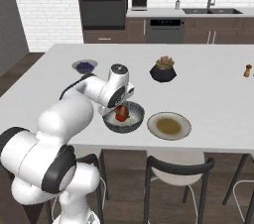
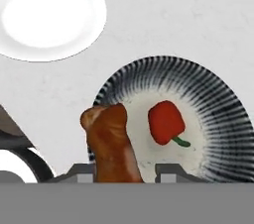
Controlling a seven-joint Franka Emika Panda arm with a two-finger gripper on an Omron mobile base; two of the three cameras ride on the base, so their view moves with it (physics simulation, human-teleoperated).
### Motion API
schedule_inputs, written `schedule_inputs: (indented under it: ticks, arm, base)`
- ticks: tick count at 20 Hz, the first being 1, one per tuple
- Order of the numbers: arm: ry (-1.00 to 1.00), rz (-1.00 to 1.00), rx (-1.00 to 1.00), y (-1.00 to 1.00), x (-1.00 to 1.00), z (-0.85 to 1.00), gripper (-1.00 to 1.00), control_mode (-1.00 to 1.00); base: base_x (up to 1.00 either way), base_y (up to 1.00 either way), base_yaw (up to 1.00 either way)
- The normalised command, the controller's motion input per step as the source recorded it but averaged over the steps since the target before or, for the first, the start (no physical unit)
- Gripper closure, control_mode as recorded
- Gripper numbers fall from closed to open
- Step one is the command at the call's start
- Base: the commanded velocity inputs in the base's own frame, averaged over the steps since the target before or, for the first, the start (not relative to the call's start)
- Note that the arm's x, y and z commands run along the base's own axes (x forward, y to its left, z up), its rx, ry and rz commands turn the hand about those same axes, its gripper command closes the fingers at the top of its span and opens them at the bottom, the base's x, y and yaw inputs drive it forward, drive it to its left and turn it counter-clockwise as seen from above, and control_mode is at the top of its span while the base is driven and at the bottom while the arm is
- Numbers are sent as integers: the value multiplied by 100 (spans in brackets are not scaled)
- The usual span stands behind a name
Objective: Pick the chicken drumstick and bell pepper from their plates and place them in the bowl. Then put the bowl in the fridge.
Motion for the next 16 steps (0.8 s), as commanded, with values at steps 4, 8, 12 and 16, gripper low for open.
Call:
schedule_inputs:
  ticks: [4,8,12,16]
  arm:
    - [14,-16,-4,2,87,-42,100,-100]
    - [10,-15,-6,-1,68,-44,100,-100]
    - [0,-8,-1,-24,4,-52,100,-100]
    - [-2,-7,-2,-11,-22,-49,-100,-100]
  base:
    - [0,0,0]
    - [0,0,0]
    - [0,0,0]
    - [0,0,0]
